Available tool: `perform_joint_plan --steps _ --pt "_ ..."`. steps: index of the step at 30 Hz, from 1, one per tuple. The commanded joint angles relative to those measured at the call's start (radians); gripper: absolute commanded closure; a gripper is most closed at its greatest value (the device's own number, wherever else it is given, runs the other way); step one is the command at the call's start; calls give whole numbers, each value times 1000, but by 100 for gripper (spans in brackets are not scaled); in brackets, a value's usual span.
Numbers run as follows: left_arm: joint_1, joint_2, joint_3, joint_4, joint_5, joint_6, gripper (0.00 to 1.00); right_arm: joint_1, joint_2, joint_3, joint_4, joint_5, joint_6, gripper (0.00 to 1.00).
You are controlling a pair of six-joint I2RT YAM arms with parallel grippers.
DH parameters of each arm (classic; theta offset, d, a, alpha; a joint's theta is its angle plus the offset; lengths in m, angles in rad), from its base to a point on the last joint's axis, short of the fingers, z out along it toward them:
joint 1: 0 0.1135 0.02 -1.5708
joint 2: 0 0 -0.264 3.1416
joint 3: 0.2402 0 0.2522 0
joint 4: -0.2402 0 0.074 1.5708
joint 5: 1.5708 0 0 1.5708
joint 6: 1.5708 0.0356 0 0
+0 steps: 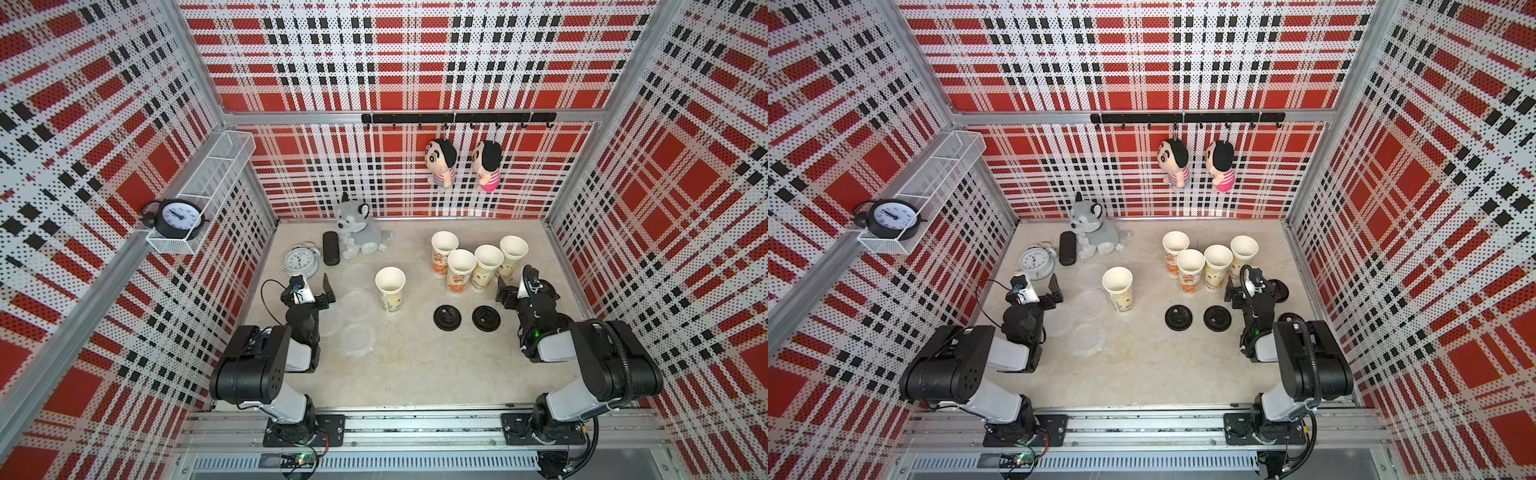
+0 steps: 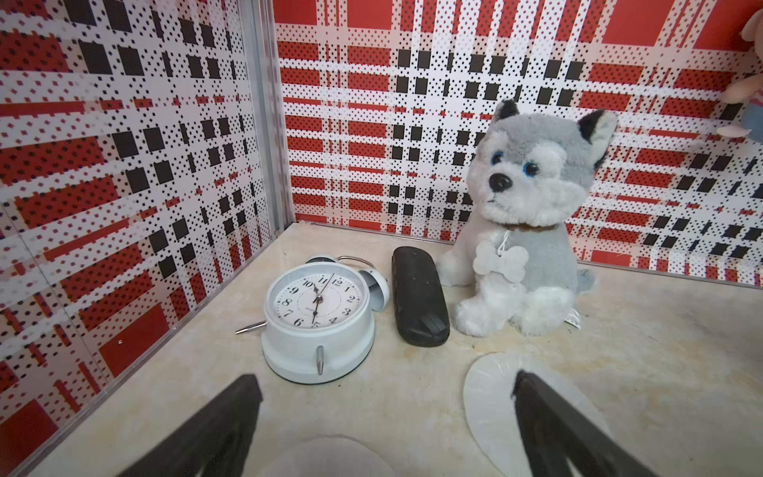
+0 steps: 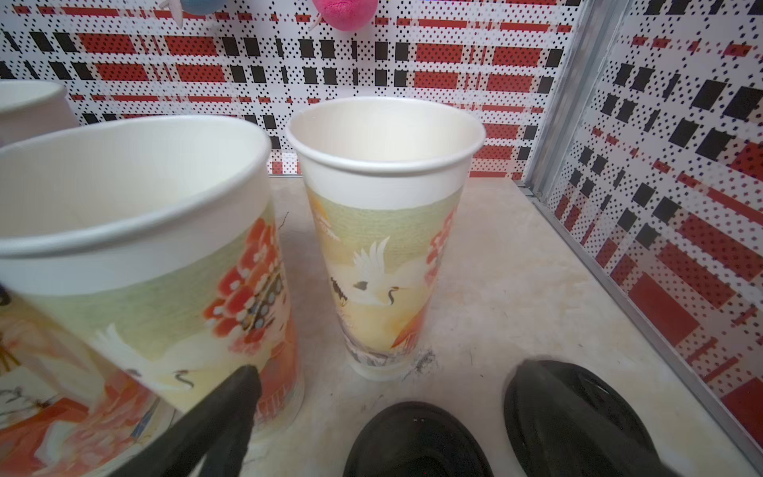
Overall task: Put the leak-proof paper on the milk tea cups
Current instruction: Pick up the leak-proof paper from the center of the board.
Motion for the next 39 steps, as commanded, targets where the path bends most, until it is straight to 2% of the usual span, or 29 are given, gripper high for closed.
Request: perform_joint_plan --steps 1,12,27,29,31,33,37,39 --pt "-14 9 10 24 -25 17 2 6 8 -5 43 11 -16 0" --pt "-13 10 13 25 -17 16 2 17 10 -36 102 14 -30 0" --pt "14 12 20 12 31 -2 2 14 8 -6 45 4 -27 0" --pt "12 8 15 18 24 -2 2 -2 7 5 24 -25 -14 0" --pt "-2 -22 13 8 -65 -12 2 -18 0 12 7 -46 0 0" --pt "-5 -117 29 -107 -117 -26 2 -18 -69 19 -60 -35 5 0" --pt "-26 -316 96 -319 -324 -111 1 -19 -285 112 -388 53 47 0" --pt "-29 -395 179 -495 -402 -180 4 -17 -380 195 -576 80 90 0"
